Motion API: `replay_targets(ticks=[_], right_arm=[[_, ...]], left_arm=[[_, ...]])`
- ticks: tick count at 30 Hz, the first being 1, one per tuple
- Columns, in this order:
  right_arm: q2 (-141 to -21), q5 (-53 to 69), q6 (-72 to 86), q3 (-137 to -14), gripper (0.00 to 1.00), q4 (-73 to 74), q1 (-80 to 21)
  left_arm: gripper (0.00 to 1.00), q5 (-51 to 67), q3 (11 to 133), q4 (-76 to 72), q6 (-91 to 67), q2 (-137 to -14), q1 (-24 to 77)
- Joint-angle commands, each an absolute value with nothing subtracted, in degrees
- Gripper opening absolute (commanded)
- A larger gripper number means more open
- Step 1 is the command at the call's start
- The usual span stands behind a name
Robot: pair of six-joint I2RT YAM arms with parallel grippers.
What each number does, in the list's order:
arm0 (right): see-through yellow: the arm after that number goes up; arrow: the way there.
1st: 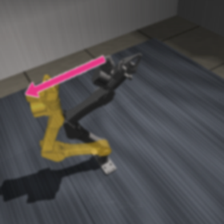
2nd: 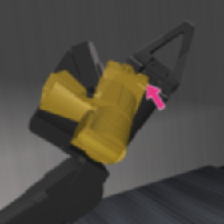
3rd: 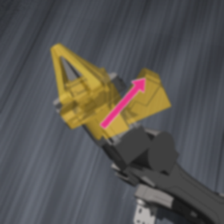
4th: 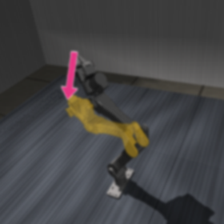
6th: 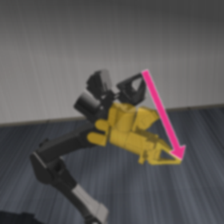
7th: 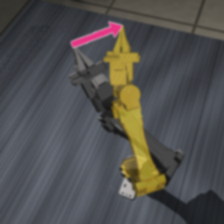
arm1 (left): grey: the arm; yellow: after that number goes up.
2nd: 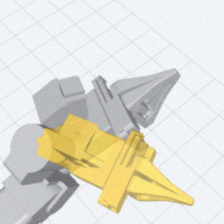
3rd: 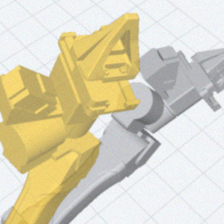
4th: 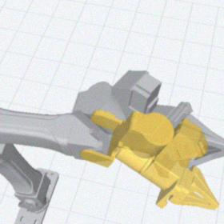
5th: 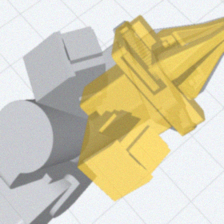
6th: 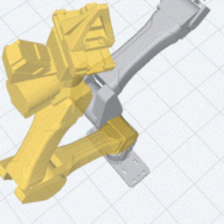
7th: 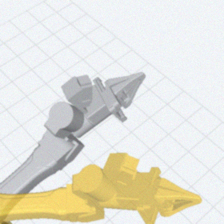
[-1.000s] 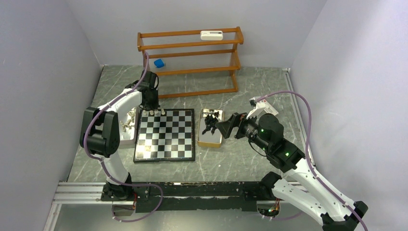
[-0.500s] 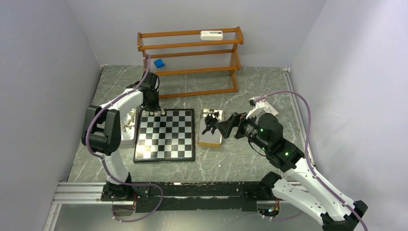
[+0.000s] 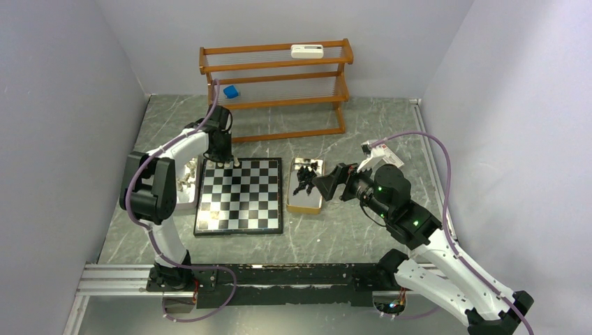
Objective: Set up the chess pieces on the board
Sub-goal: Place the chess piece on the chessboard.
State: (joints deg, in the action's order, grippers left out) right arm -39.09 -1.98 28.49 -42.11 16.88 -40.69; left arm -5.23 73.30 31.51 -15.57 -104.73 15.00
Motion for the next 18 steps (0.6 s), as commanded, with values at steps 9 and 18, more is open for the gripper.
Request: replay_targets(ticks=[9, 18], right_arm=[[-38.93, -2.11, 28.81, -41.92, 0.95, 14.78, -40.87], [-38.66, -2.12, 29.00, -41.31, 0.95, 14.34, -40.89]], left_arm=[[0.21, -3.98, 73.92, 30.43, -14.88, -105.84, 15.73], [0.23, -3.50, 74.16, 30.03, -14.72, -105.37, 15.73]])
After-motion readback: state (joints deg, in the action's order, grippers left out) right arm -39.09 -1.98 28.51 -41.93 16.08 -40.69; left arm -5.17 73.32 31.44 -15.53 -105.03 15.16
